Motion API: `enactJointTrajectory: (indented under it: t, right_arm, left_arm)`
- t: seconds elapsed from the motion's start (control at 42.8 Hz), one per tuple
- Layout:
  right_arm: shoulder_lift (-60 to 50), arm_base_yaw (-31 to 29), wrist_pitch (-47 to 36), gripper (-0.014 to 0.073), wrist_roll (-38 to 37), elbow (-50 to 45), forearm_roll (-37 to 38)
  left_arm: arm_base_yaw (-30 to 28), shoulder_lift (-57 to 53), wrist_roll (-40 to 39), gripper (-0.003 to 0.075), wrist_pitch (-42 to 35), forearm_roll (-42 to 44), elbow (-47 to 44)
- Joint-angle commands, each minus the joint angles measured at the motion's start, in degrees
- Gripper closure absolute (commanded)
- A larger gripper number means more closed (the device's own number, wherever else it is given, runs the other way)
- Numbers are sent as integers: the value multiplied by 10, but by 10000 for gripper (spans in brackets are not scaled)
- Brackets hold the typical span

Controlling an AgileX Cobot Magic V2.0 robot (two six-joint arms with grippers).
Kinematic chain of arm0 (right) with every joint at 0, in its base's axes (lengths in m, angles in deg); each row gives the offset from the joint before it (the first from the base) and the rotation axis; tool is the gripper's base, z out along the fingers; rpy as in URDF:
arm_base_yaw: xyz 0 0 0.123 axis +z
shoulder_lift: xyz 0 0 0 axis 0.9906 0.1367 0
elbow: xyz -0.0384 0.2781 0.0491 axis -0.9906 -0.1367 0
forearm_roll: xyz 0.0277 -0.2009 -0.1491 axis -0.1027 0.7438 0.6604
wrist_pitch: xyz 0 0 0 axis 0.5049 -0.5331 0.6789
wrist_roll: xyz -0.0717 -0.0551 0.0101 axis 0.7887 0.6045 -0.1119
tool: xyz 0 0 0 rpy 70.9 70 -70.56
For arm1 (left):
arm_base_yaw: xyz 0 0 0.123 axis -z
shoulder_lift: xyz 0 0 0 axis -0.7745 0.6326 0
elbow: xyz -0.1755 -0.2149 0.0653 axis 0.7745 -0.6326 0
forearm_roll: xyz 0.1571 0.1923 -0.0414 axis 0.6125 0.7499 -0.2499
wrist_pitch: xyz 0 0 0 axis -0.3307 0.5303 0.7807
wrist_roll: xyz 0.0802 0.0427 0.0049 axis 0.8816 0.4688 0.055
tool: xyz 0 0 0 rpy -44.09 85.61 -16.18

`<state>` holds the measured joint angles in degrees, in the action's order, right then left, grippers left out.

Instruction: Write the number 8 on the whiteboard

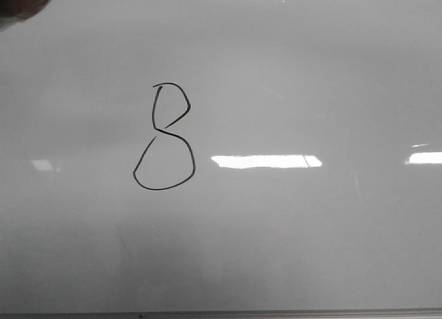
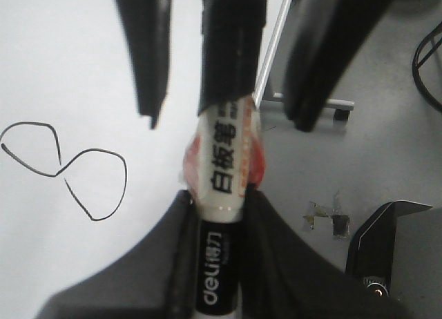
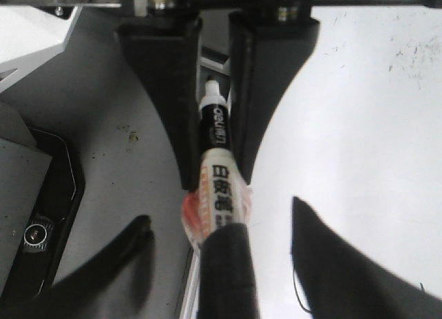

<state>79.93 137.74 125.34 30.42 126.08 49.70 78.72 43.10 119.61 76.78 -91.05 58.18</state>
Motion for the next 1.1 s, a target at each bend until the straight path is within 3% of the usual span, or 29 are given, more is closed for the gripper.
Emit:
enactJointTrajectory:
  t: [0.0, 0.117, 0.257, 0.444, 0.631, 0.842, 1.076]
  right_arm:
    - [-22, -1, -50, 22, -18, 20, -10]
    - [-35, -25, -78, 22, -24, 20, -9]
    - [-74, -121, -110, 34, -91, 8, -14]
    - [-146, -299, -211, 254, -172, -91, -108]
    - [-217, -450, -256, 463, -239, -218, -221]
    - [-326, -480, -377, 667, -238, -366, -250]
    - [-444, -480, -518, 662, -237, -493, -247]
  left_arm:
    - [4, -1, -35, 741, -30, -20, 14]
    - [4, 12, -101, 741, -30, 1, 14]
    - [4, 47, -150, 741, -32, 10, 14]
    - [4, 96, -173, 741, -50, 7, 14]
    - [4, 119, -233, 741, -149, 6, 14]
    - [4, 130, -295, 741, -260, 6, 14]
    - [-6, 151, -350, 741, -339, 6, 14]
